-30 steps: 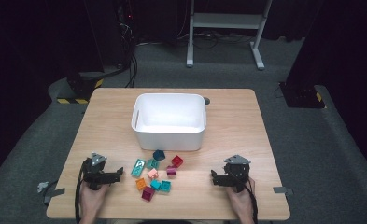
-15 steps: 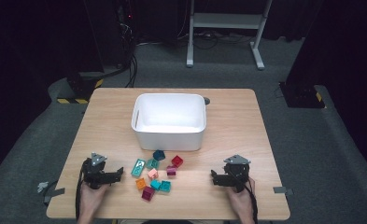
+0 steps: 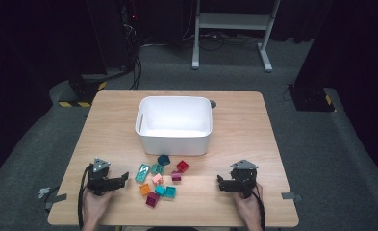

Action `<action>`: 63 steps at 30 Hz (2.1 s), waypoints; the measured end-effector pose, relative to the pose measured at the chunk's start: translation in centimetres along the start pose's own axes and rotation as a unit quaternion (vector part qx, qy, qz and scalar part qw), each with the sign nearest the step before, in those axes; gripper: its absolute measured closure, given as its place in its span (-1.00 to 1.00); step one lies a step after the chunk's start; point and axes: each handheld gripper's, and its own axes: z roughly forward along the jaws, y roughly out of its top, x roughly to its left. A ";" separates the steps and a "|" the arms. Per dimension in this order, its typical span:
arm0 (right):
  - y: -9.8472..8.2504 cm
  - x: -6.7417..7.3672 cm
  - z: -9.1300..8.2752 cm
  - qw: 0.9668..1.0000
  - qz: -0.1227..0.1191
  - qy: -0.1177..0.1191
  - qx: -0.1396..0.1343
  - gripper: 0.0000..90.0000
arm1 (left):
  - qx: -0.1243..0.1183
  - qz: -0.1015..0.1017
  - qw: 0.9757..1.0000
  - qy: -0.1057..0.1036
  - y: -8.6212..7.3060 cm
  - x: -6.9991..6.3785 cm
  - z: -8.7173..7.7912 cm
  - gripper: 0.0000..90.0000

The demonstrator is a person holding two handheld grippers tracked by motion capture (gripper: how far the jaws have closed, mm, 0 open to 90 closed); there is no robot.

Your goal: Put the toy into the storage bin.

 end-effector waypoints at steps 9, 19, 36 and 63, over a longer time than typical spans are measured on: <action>0.0 0.1 0.0 1.000 0.001 0.001 -0.001 -0.85 | -0.018 0.014 0.999 -0.029 0.8 -1.8 -0.7 -0.67; 0.0 0.1 -0.1 1.000 0.001 0.001 -0.002 -0.84 | -0.007 0.037 0.998 -0.053 1.8 -3.6 0.1 -0.64; 0.0 0.1 -0.1 1.000 0.001 0.002 -0.001 -0.85 | 0.008 0.060 0.996 -0.063 2.7 -5.3 2.1 -0.37; 0.0 0.1 0.0 1.000 0.001 0.001 -0.002 -0.85 | 0.011 0.093 0.994 -0.050 2.6 -5.3 3.1 0.29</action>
